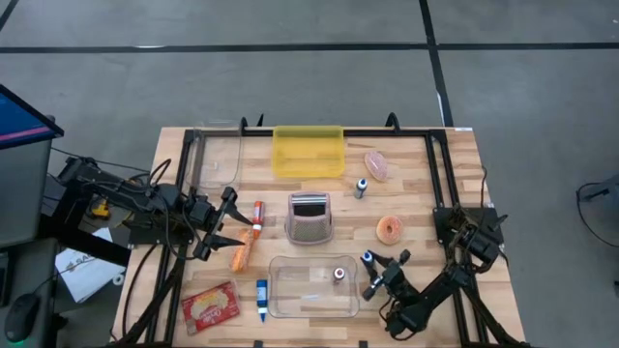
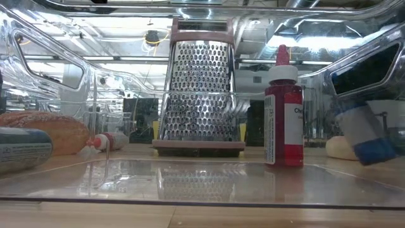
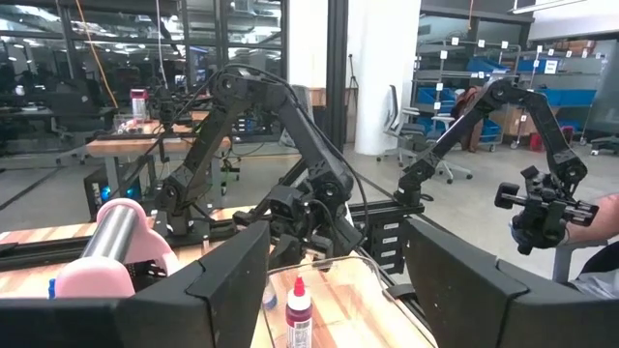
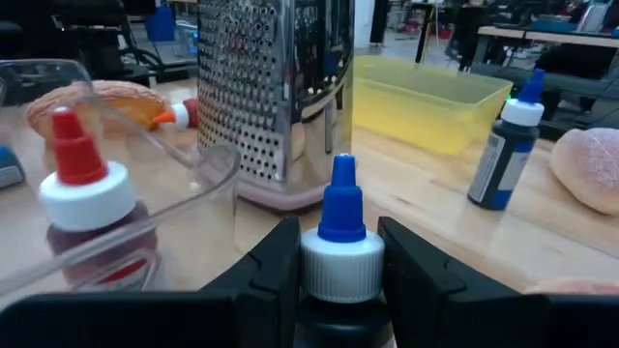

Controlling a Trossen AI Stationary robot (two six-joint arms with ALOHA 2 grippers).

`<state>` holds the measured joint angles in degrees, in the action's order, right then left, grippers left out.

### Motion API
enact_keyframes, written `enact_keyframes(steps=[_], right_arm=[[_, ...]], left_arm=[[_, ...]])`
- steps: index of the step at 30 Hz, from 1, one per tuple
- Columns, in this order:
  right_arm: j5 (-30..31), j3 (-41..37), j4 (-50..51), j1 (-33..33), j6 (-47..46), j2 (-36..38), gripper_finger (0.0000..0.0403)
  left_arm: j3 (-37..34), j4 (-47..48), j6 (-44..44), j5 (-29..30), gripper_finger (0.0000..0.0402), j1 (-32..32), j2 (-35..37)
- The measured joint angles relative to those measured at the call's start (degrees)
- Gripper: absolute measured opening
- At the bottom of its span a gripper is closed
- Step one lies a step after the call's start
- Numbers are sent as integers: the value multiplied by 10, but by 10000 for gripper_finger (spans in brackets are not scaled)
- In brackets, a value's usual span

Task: Pick & Place Food Item
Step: Put the bottom right blue food coloring bottle into the bottom transparent bin

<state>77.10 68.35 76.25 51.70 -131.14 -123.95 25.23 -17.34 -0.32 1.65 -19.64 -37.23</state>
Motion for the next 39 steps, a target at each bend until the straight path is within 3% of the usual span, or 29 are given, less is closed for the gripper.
enact_keyframes(steps=[11,20,29,39], right_arm=[[50,-49,-54,-58,3,7,102],[42,-73,-92,-42,3,14,102],[-41,-74,-81,-20,4,43,219],[-39,-74,-76,-7,2,43,202]], left_arm=[[0,1,-2,0,231,0,0],[0,7,-4,0,231,0,0],[0,7,-7,0,231,0,0],[0,7,-7,0,231,0,0]])
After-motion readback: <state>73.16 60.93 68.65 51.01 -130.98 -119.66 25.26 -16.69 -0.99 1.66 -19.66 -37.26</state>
